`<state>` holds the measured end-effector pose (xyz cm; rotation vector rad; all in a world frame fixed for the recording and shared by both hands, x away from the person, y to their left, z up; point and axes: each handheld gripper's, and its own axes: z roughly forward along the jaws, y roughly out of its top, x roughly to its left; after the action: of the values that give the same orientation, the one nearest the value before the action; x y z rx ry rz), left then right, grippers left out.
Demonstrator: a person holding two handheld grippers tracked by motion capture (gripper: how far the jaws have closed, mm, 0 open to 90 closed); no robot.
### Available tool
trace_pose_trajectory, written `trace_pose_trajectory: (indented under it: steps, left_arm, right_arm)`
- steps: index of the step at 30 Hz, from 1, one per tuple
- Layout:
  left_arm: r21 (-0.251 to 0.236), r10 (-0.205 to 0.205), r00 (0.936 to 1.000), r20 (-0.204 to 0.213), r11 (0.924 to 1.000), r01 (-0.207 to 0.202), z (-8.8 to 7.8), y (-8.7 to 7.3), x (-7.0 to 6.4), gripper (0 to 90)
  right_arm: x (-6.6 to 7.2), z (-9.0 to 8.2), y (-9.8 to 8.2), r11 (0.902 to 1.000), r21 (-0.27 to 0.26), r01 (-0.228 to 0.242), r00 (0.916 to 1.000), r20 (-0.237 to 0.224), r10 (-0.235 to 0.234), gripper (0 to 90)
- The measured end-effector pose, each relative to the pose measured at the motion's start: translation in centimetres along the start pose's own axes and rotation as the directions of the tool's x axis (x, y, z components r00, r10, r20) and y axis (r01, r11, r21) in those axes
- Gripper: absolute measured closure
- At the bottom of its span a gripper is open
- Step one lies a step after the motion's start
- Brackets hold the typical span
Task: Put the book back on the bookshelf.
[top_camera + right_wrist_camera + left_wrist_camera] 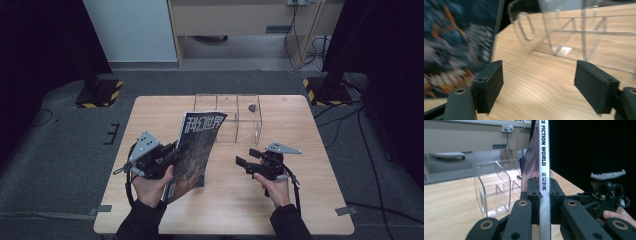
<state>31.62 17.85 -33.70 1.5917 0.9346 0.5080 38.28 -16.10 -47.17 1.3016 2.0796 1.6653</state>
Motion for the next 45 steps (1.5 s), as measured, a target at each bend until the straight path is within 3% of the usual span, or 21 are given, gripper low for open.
trace_pose_trajectory:
  steps: [4,10,13,15,18,19,26,32,36,37,45]
  left_arm:
    - [-0.02,0.004,0.9996,-0.027,0.9998,-0.005,0.2,1.1,0.3,82.4]
    - [-0.036,0.008,0.9982,-0.059,0.9993,-0.01,0.8,2.4,0.8,82.4]
    - [-0.029,0.009,0.9973,-0.073,0.9995,-0.012,1.2,2.9,1.0,82.4]
    - [-0.034,0.006,0.9962,-0.086,0.9994,-0.009,1.6,3.3,1.2,82.4]
    - [-0.04,-0.001,0.9957,-0.092,0.9992,-0.003,1.9,3.6,1.5,82.4]
    - [-0.04,-0.003,0.9955,-0.095,0.9992,-0.001,2.1,3.8,1.6,82.4]
    - [-0.047,-0.005,0.9928,-0.119,0.9989,0.0,3.1,4.9,2.3,82.4]
    - [-0.075,-0.02,0.9897,-0.142,0.9971,0.009,3.8,6.3,3.1,82.4]
    - [-0.089,-0.016,0.9867,-0.162,0.996,0.002,4.1,6.8,3.3,82.4]
    - [-0.099,-0.007,0.9839,-0.178,0.9951,-0.011,4.4,7.0,3.4,82.4]
    - [-0.117,-0.02,0.9772,-0.211,0.9932,-0.004,5.7,7.7,4.1,82.4]
  right_arm:
    - [-1.5,-1.0,-0.4,0.9999,0.014,0.007,0.997,0.077,-0.008,18.7]
    - [-3.6,-2.5,-1.4,0.9998,0.018,-0.007,0.9896,0.144,0.004,15.4]
    - [-4.8,-3.5,-1.9,0.9996,0.025,-0.015,0.982,0.188,0.01,15.3]
    - [-5.8,-4.4,-2.5,0.999,0.041,-0.019,0.972,0.235,0.009,15.0]
    - [-6.3,-4.8,-2.7,0.9987,0.048,-0.018,0.9665,0.257,0.005,14.9]
    - [-6.9,-5.3,-3.1,0.9982,0.055,-0.024,0.9603,0.279,0.008,14.7]
    - [-7.9,-6.3,-3.8,0.997,0.074,-0.023,0.9505,0.311,-0.001,14.5]
    - [-8.8,-7.3,-4.6,0.9962,0.086,-0.015,0.9337,0.358,-0.017,14.5]
    - [-9.1,-7.6,-4.9,0.9951,0.098,-0.011,0.9282,0.371,-0.026,14.2]
    - [-9.3,-7.8,-5.1,0.9942,0.108,-0.002,0.9212,0.387,-0.04,13.3]
    - [-9.8,-8.2,-5.6,0.9914,0.131,-0.001,0.9195,0.39,-0.051,11.9]
